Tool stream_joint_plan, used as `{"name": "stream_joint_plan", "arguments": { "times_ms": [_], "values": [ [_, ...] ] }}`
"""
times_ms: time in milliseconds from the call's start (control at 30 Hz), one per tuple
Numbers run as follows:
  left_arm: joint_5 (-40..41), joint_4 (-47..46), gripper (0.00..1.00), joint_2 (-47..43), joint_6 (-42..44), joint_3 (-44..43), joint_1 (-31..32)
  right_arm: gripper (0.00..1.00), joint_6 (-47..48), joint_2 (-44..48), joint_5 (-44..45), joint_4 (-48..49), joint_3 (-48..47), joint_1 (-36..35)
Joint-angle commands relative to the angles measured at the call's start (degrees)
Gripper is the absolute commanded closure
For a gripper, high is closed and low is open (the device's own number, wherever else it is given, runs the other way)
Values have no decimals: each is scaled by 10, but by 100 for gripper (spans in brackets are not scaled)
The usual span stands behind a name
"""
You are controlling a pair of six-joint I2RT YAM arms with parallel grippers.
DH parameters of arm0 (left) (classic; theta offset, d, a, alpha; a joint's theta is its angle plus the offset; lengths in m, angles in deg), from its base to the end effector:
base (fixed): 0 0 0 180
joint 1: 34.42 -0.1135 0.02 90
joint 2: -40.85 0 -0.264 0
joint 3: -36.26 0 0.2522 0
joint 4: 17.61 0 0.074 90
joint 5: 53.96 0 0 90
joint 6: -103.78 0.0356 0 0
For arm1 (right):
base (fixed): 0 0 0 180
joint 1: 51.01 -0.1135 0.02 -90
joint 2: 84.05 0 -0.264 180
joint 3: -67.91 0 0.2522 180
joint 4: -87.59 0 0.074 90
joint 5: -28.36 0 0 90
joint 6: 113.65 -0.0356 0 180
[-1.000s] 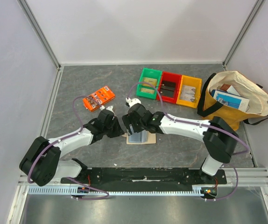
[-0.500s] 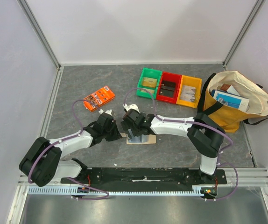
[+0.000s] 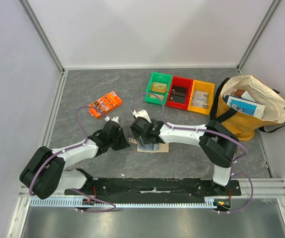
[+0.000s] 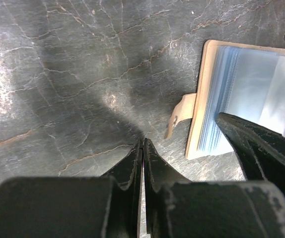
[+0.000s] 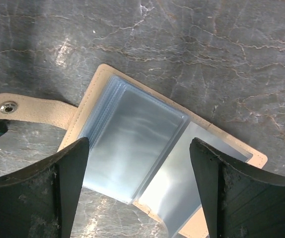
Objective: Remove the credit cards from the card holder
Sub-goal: Open the card holder at the center of the board.
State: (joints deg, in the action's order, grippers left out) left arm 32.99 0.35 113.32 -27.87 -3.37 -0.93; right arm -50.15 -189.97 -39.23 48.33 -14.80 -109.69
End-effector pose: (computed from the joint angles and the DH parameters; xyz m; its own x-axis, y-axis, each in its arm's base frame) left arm 0.1838 -0.1239 0.1436 -0.8677 -0.2216 -0.4449 0.0032 0.8926 -0.4508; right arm 0.2058 0.3121 0.1732 -0.7240 -0.3964 -0.5645 -0.4191 0.9028 -0.0963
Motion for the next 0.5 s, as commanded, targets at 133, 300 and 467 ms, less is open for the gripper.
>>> {"name": "stream_joint_plan", "arguments": {
  "times_ms": [133,300,467],
  "values": [
    [13,11,92,-23,1,-4,-1,20,6,45,54,-44,-15,-3],
    [-26,-14,61,-22,-3,-26,-1,23,7,55,65,-50,-8,-2],
    [-40,-34,41,-2,-7,-54,-2,24,6,49,59,-47,-7,-2]
  ]
}}
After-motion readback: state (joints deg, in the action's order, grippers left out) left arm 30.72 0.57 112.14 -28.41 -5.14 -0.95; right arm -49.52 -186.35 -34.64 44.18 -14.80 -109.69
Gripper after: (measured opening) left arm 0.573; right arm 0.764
